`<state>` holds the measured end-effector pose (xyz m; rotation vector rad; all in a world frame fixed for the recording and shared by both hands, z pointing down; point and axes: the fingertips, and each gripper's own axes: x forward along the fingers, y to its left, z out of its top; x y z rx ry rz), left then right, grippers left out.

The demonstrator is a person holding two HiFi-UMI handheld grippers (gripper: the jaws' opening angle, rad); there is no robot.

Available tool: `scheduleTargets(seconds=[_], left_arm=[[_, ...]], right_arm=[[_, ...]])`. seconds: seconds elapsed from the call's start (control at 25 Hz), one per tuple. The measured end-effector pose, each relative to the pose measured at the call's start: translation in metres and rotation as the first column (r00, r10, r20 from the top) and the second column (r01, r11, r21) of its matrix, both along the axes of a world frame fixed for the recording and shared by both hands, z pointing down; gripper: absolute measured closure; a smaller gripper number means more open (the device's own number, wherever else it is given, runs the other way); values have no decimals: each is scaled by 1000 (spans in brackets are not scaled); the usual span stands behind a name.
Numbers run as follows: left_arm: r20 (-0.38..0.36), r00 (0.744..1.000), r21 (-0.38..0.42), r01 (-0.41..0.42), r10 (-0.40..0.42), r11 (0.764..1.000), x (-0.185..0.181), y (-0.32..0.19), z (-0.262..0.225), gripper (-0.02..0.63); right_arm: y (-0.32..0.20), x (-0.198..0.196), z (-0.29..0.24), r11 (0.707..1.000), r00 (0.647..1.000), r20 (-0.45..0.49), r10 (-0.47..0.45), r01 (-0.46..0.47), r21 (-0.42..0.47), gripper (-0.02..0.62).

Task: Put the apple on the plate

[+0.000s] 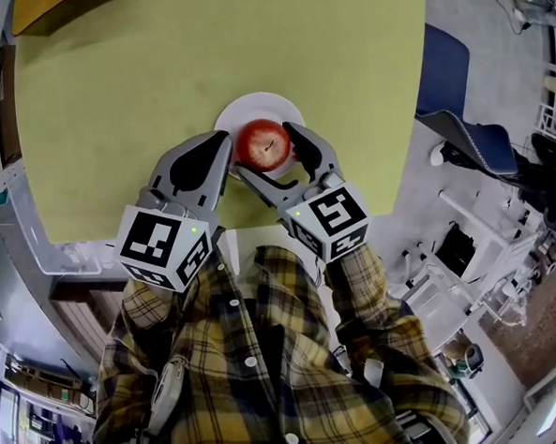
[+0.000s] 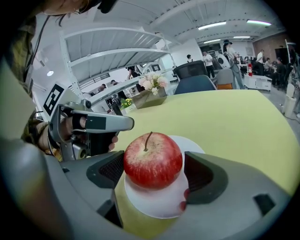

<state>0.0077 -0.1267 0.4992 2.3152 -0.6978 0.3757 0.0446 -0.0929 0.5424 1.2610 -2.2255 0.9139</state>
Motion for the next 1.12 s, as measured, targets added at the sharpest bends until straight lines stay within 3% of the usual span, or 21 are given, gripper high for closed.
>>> scheduleTargets(seconds=[0.36, 1.12], left_arm=[[6, 1000, -4, 17, -17, 1000, -5, -2, -1, 598], [-6, 999, 20, 35, -34, 999, 0, -13, -8, 598]], right_arm=[[0, -6, -5, 999, 999, -3, -38, 38, 18, 219], [-9, -2, -30, 998, 999, 39, -17, 15, 61, 218]])
